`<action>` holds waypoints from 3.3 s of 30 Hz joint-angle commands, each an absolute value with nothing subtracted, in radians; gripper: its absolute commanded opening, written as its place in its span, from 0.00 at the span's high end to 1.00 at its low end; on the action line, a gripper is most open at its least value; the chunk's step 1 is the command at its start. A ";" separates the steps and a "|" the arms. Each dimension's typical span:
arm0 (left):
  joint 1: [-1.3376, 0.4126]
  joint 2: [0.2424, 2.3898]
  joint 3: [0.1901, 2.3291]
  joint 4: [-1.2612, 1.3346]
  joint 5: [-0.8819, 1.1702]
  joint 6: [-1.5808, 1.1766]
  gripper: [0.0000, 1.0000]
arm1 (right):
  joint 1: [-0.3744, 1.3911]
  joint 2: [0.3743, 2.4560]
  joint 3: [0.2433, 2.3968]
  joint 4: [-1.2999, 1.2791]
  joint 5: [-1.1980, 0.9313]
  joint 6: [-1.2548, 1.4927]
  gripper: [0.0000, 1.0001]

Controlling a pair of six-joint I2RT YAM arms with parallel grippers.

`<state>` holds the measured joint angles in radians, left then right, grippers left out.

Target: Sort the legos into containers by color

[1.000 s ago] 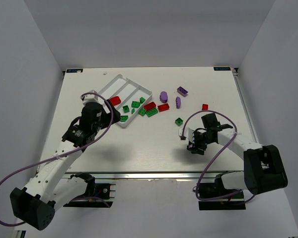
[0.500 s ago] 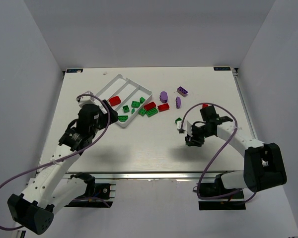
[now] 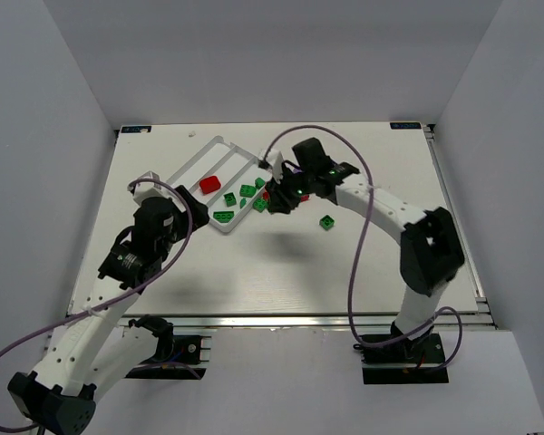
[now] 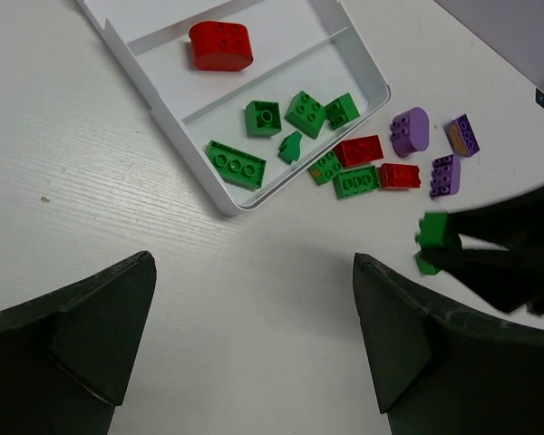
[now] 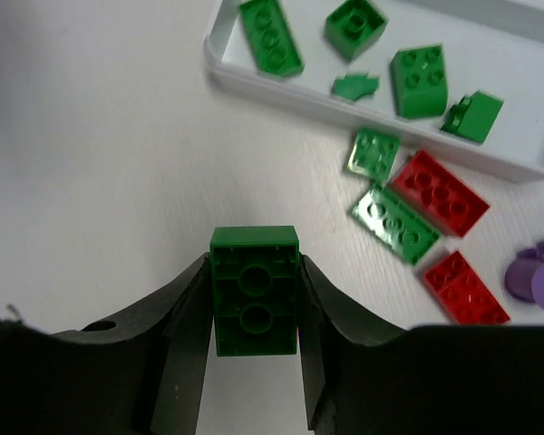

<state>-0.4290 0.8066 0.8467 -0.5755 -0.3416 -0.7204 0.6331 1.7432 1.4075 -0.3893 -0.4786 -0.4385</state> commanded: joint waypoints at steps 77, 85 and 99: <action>-0.425 0.856 0.764 -0.506 -0.298 -0.799 0.02 | 0.255 2.281 1.861 -0.264 -0.005 -0.201 0.19; -0.425 0.877 0.781 -0.506 -0.290 -0.792 0.02 | 0.239 2.329 1.896 -0.273 -0.043 -0.198 0.21; -0.425 0.903 0.801 -0.473 -0.252 -0.804 0.02 | 0.213 2.375 1.930 -0.290 -0.130 -0.212 0.43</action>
<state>-0.4282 0.8974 0.7658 -0.4919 -0.2680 -0.8036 0.2161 2.3657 1.8889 -0.2897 -0.0929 -0.1978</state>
